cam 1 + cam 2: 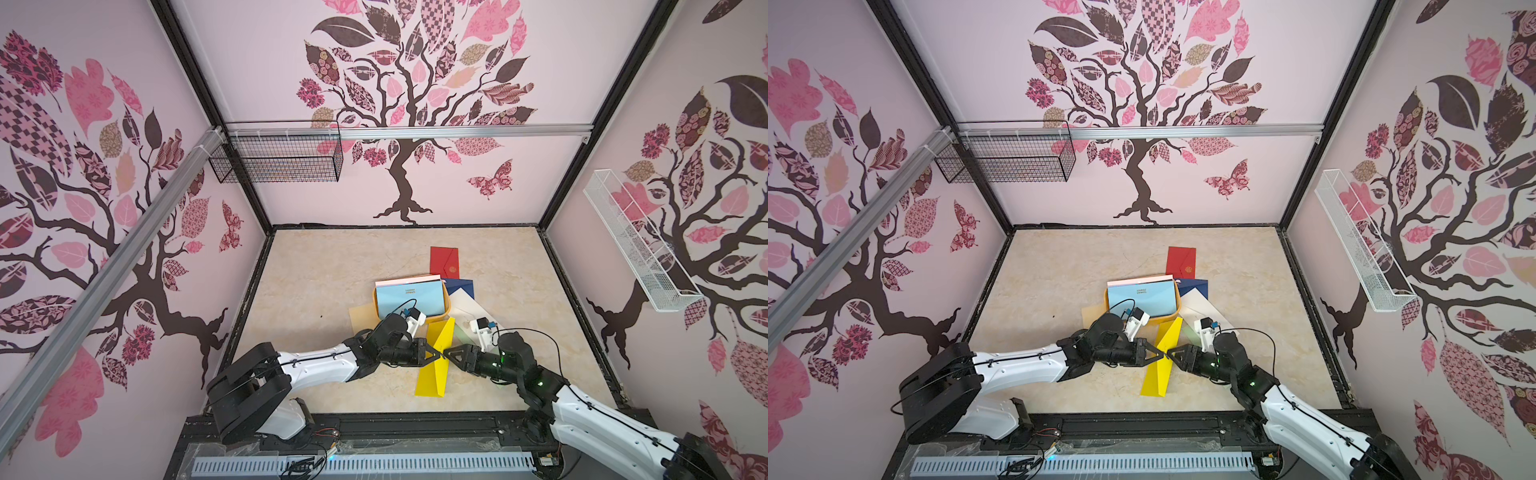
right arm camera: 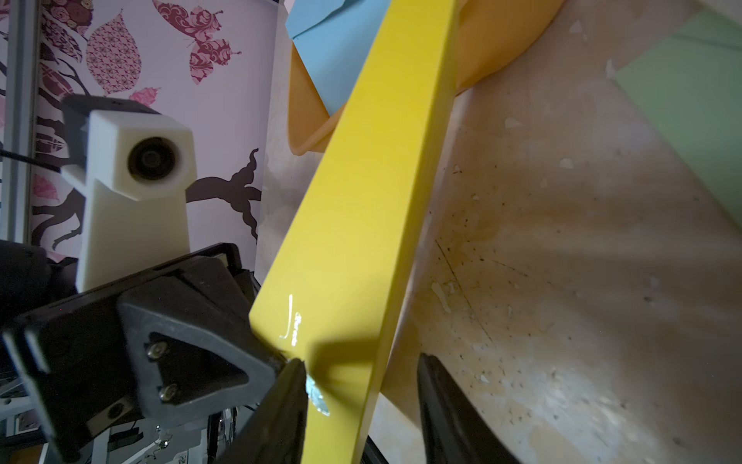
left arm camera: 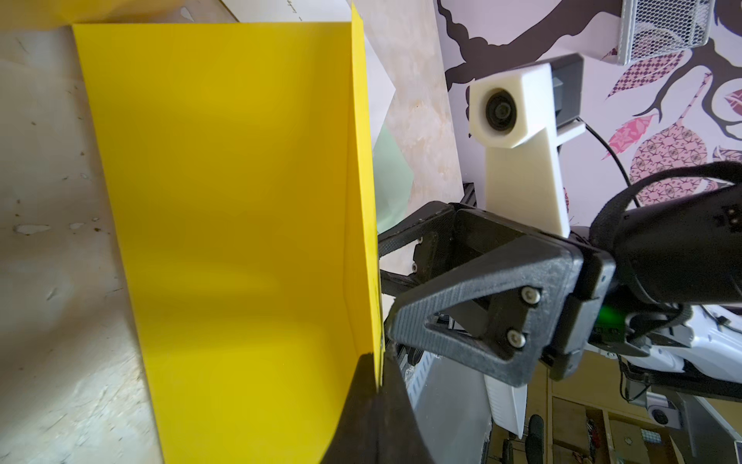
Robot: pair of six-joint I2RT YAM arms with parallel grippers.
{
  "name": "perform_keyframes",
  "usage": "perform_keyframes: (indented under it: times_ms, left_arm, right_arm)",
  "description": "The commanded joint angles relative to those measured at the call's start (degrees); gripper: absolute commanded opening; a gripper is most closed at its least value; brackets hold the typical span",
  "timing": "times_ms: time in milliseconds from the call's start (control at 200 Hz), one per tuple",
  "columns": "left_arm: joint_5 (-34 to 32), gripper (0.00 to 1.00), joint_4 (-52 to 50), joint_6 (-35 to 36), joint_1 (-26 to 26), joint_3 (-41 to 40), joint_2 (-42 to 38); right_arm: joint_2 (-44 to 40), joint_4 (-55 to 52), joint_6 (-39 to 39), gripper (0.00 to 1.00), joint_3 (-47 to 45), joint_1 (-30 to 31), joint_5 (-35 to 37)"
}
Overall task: Put the sealed envelopes into the storage box
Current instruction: Pick up the envelope from the center of the board.
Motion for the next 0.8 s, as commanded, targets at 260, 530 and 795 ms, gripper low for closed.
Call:
perform_keyframes:
  times_ms: [260,530,795]
  left_arm:
    - [1.73,0.0,5.82,-1.69,0.27,-0.92,1.77]
    - [1.8,0.0,6.05,-1.9,0.27,-1.29,2.57]
    - [1.21,0.38,4.24,-1.29,0.27,-1.34,1.92]
  right_arm:
    - [-2.37,2.31,0.97,0.36,1.2,-0.03,-1.18]
    - [-4.59,1.02,1.34,0.17,1.31,-0.06,-0.67]
    - [-6.76,-2.93,0.33,0.05,2.24,-0.07,0.29]
